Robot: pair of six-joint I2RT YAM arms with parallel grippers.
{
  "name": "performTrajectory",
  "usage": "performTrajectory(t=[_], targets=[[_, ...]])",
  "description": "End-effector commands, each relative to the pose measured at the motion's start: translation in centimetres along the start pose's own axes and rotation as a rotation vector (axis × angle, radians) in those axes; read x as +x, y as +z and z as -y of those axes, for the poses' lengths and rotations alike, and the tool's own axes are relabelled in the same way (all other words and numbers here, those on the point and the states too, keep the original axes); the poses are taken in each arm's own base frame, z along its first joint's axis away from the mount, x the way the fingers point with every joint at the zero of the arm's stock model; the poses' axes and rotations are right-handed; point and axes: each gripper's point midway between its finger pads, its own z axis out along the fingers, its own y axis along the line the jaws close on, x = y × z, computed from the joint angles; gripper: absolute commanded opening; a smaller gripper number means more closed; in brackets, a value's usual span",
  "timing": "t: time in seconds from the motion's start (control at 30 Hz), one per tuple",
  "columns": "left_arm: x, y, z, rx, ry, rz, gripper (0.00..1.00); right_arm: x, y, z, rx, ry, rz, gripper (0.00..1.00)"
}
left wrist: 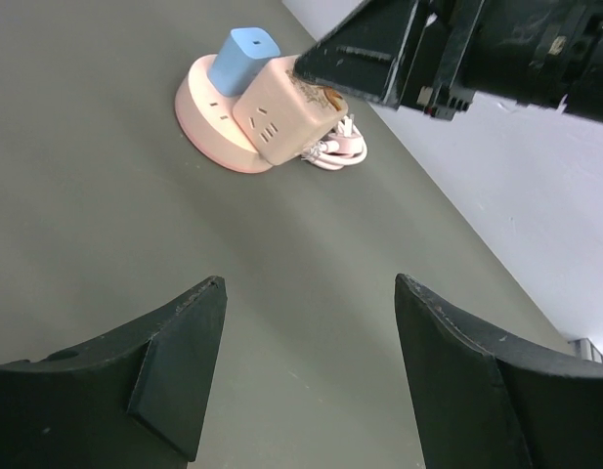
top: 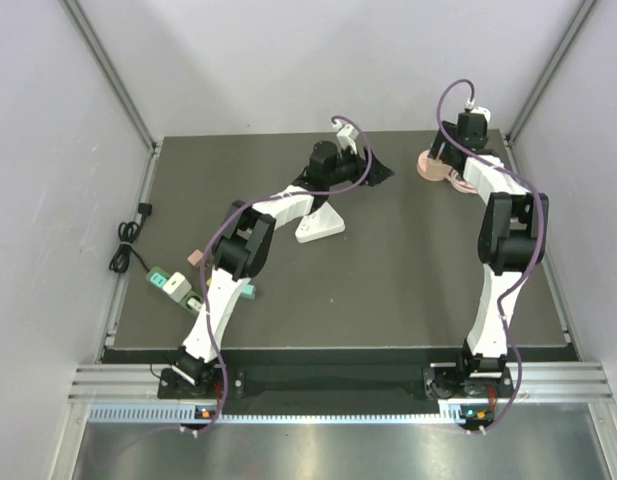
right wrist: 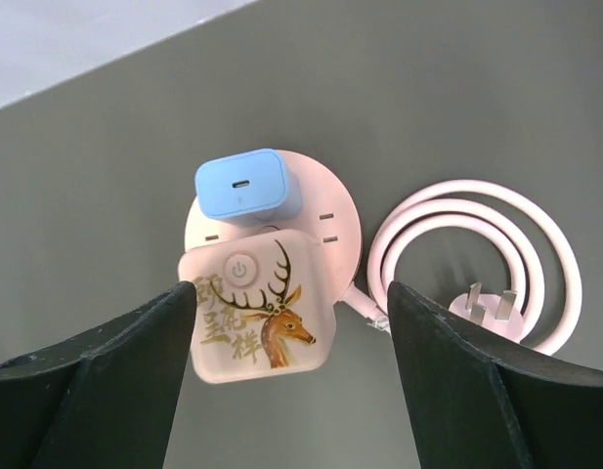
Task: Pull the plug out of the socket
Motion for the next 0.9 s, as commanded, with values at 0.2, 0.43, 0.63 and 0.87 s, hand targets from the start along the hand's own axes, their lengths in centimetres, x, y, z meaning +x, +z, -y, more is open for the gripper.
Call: performTrajectory(t=[0.2, 0.43, 0.63, 0.87], targets=[[-2.5, 0.4, 0.8, 0.071, 0.016, 0.061, 0.74, 0.8, 1.3, -2.9, -0.049, -0.058, -0.023, 0.82], [-2.4, 0.6, 0.5, 0.082, -0.01, 0.057, 0.74, 1.6, 2.0, -2.9, -0.043, -0.066, -0.038, 0.78], [-2.4, 0.6, 0.5, 0.094, -0.019, 0.06, 0.74, 1.6, 2.2, -2.3, -0.012, -0.094, -0.053, 0.63], [-2.4, 0.9, 0.5, 0.112, -0.044, 0.063, 0.74, 1.8, 0.0, -1.7, -0.016, -0.13, -0.061, 0.15]])
